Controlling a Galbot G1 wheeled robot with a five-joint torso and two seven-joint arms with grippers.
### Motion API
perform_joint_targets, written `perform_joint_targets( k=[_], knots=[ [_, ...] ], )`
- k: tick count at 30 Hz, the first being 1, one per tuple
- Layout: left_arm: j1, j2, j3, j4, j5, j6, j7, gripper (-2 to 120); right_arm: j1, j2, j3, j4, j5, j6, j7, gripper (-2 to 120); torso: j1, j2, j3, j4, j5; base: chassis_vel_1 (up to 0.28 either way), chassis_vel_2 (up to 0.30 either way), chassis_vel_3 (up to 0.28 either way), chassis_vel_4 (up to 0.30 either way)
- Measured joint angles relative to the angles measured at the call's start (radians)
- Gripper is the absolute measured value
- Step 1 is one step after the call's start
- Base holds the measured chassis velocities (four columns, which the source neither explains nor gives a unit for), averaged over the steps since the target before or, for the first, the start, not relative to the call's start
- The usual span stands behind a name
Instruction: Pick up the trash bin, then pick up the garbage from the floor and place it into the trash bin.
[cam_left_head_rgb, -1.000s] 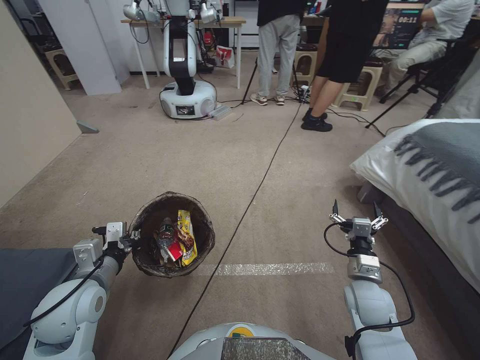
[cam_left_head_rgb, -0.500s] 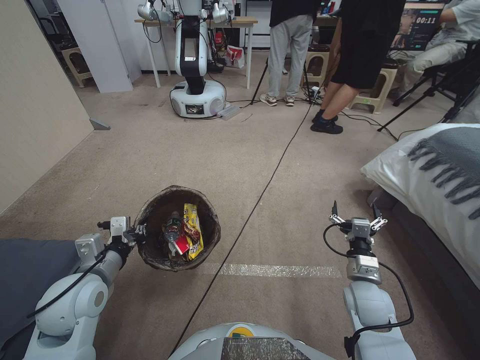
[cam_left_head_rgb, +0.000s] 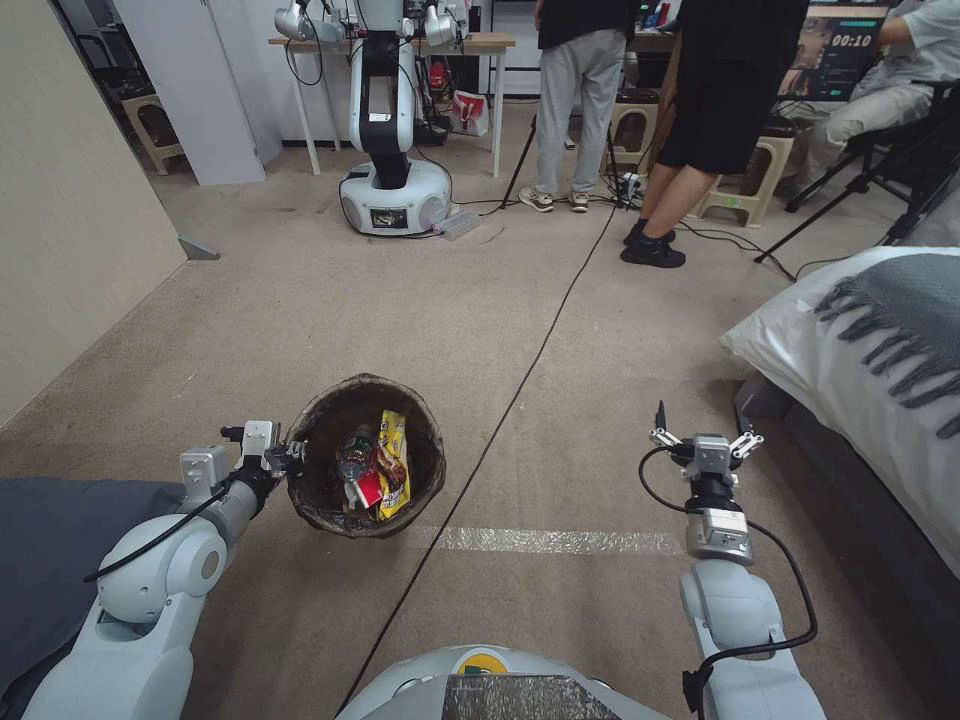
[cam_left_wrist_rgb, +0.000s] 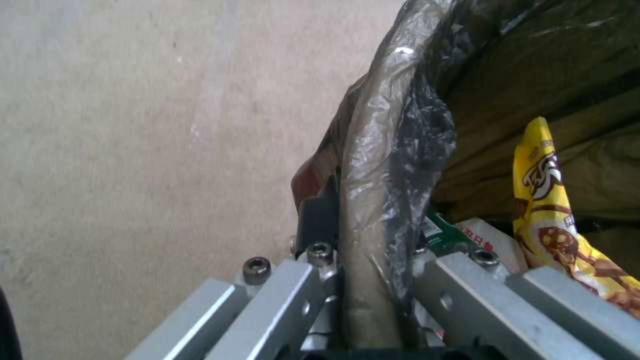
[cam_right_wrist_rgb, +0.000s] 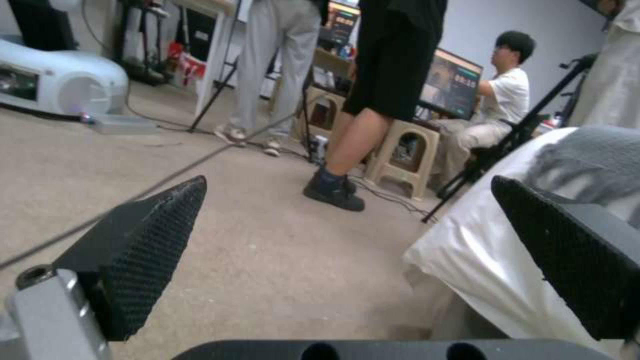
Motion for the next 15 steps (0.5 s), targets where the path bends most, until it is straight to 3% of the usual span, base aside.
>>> perform_joint_targets(
  k=[8,15],
  knots=[
    [-0.091,0.045,0.068,0.144,-0.088,0.000,-0.033,0,0.000,-0.001,-0.012,-0.010,-0.012,0.002,0.001,100,0.000,0.000,0.000,-0.0008,-0.0001,0.000,0.000,0.000,0.000],
    [-0.153,0.034,0.120,0.267,-0.186,0.000,-0.069,0,0.003,0.000,-0.021,-0.018,-0.023,0.003,0.001,100,0.000,0.000,0.000,-0.0003,0.0002,0.000,0.000,0.000,0.000]
  ],
)
